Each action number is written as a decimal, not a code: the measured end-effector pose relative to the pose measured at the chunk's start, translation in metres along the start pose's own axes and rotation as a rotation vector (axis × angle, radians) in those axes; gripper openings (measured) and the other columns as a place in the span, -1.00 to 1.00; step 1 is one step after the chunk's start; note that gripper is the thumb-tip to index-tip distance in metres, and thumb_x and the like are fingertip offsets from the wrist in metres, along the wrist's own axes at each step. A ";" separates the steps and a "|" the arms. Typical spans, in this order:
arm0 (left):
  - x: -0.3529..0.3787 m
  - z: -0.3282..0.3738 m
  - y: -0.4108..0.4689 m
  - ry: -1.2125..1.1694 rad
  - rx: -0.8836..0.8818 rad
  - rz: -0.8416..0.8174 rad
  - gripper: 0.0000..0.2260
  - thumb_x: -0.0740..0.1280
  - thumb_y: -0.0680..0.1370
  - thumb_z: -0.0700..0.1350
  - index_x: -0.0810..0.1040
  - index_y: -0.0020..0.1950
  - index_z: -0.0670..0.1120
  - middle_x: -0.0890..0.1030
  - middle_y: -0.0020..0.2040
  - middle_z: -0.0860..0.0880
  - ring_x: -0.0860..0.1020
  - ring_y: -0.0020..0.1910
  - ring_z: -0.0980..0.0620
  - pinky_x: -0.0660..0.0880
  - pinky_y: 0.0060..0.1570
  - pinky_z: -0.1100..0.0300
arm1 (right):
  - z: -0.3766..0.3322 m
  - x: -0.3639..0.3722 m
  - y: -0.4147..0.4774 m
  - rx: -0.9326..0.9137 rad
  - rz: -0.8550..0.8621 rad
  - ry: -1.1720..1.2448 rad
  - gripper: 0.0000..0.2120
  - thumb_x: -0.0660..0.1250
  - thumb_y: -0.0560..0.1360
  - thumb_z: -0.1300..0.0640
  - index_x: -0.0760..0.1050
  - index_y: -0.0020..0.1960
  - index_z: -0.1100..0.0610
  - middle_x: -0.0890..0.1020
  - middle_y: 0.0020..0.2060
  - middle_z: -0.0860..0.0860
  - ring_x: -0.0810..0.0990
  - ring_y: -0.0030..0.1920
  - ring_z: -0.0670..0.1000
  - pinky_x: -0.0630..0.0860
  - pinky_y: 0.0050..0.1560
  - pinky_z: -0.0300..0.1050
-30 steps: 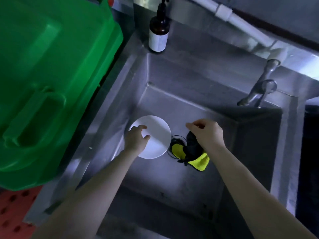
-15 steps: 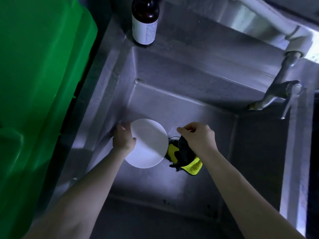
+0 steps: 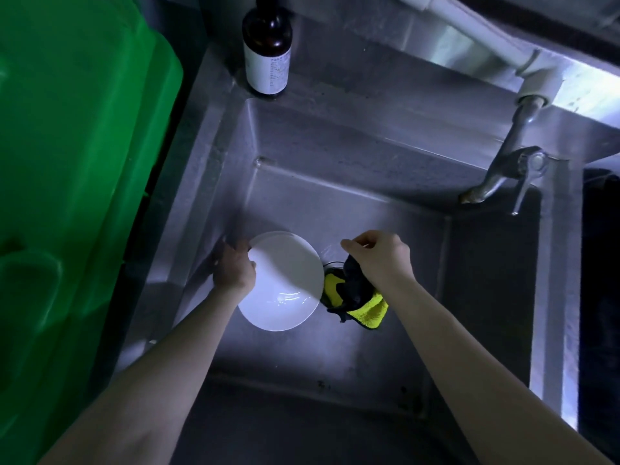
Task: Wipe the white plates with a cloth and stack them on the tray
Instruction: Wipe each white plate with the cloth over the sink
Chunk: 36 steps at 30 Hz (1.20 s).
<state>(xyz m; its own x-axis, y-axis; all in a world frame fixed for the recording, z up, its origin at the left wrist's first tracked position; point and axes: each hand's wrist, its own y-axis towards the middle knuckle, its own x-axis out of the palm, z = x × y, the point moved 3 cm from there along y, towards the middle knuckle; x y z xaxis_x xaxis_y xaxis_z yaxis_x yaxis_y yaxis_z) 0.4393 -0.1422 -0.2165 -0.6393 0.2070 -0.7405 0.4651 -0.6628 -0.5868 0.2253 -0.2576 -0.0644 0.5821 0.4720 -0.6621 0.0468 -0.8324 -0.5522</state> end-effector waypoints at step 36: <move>-0.134 0.193 -0.339 -1.650 0.118 0.161 -0.61 0.30 0.61 0.10 0.63 0.27 -0.14 0.73 0.11 -0.06 0.70 0.08 0.01 0.64 0.01 0.16 | 0.002 -0.154 -0.230 -1.400 0.340 -0.296 -0.56 0.25 0.63 0.08 0.35 0.49 0.11 0.44 0.43 0.02 0.49 0.33 0.12 0.49 0.20 0.08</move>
<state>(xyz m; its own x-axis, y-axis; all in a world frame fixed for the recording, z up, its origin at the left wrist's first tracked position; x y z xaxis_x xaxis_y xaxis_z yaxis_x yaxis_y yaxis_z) 0.2489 -0.0845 0.1451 -0.5465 -0.7474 0.3779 0.5895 -0.6638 -0.4603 0.1233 -0.1383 0.1639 0.5498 0.0980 -0.8295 0.7758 -0.4279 0.4637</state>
